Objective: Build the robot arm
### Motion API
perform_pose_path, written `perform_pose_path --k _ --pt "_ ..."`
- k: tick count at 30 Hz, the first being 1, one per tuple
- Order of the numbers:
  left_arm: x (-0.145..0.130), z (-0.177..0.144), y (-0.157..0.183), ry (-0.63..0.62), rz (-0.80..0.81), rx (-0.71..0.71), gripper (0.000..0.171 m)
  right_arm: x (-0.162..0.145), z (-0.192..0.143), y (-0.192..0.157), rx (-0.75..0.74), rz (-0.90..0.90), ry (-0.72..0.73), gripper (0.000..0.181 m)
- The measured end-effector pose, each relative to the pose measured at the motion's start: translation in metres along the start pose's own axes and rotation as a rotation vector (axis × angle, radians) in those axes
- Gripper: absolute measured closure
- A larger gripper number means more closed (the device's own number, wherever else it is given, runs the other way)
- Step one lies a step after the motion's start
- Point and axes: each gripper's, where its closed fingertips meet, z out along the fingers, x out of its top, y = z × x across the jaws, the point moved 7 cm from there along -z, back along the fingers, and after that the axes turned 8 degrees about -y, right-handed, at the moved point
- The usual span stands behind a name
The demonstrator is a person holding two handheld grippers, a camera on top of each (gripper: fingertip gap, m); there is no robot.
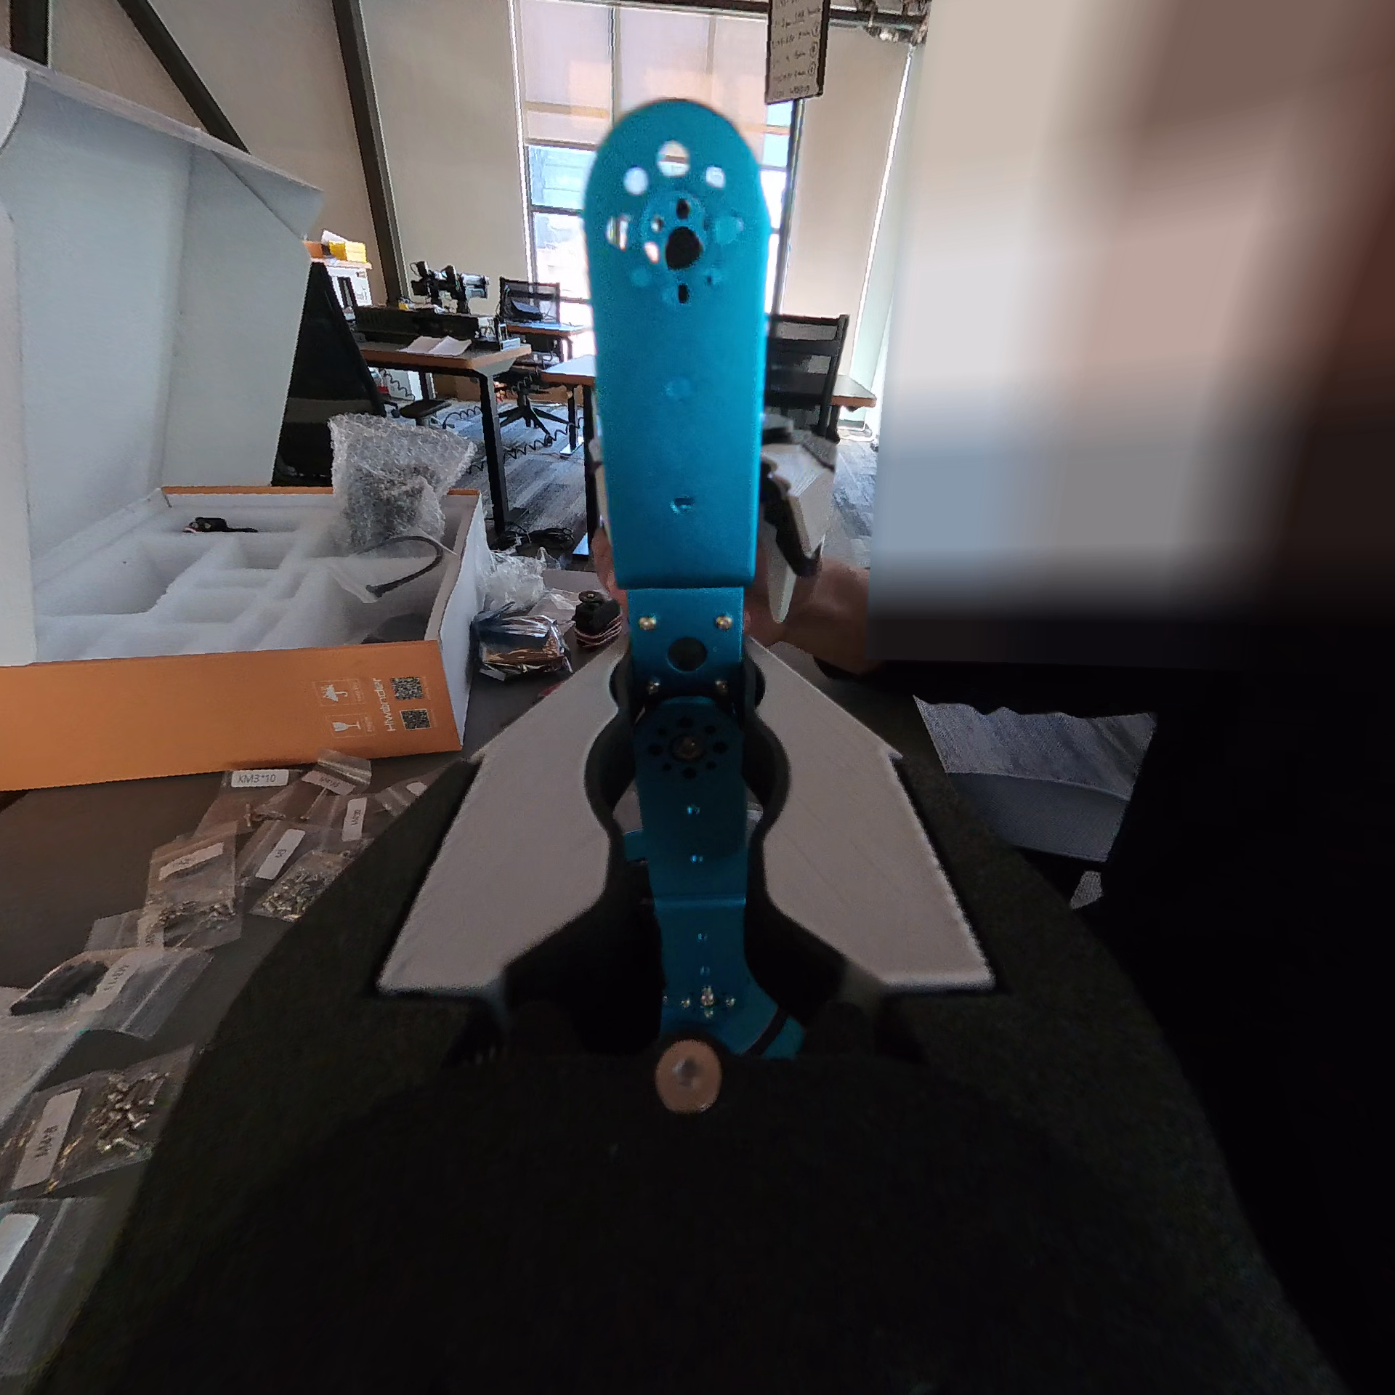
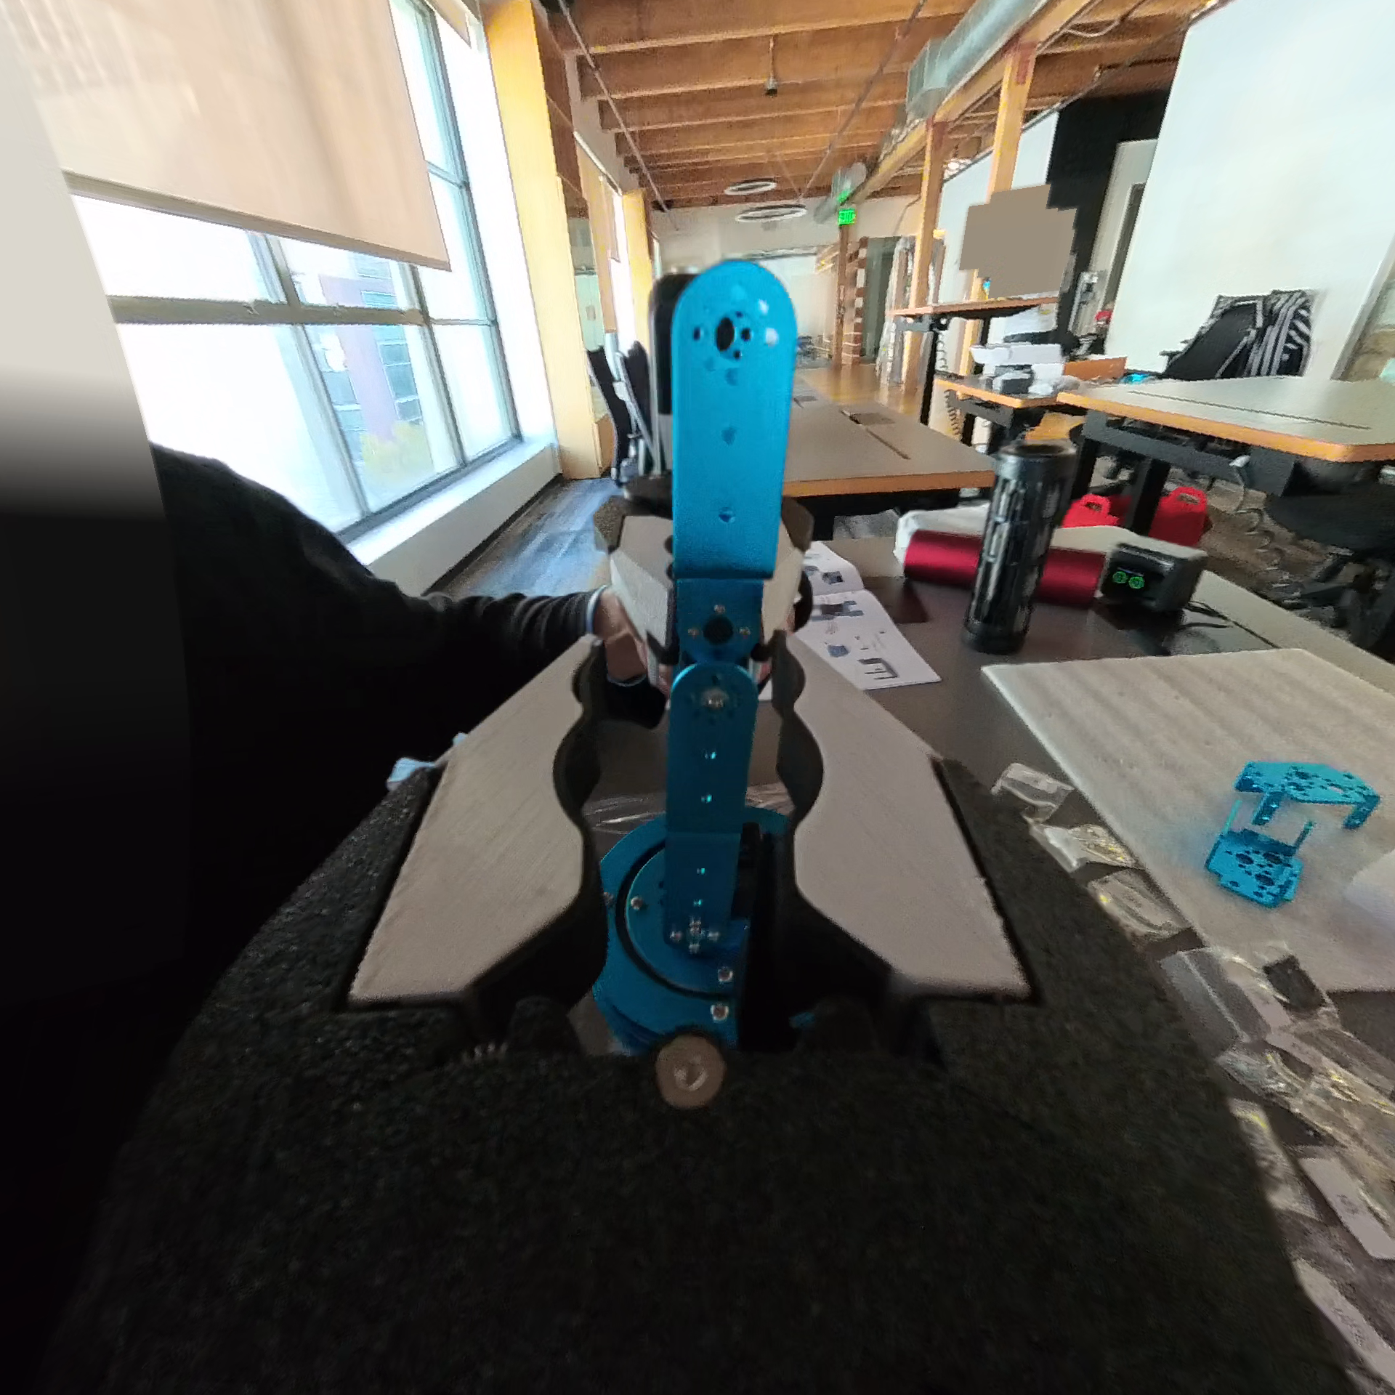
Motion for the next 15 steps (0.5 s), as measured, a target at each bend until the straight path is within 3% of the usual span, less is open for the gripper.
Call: perform_pose_path --k 5,8,15 --pt "-0.002 -0.002 0.001 -0.009 0.037 0.004 0.148 0.0 0.02 -0.001 -0.068 -0.017 -0.074 0.14" --pt "-0.007 -0.006 0.001 -0.037 0.071 0.005 0.146 -0.007 0.026 0.001 -0.084 0.015 -0.098 0.151" --pt "-0.013 -0.011 -0.001 -0.131 0.074 -0.013 0.144 -0.022 0.031 0.003 -0.065 0.052 -0.113 0.154"
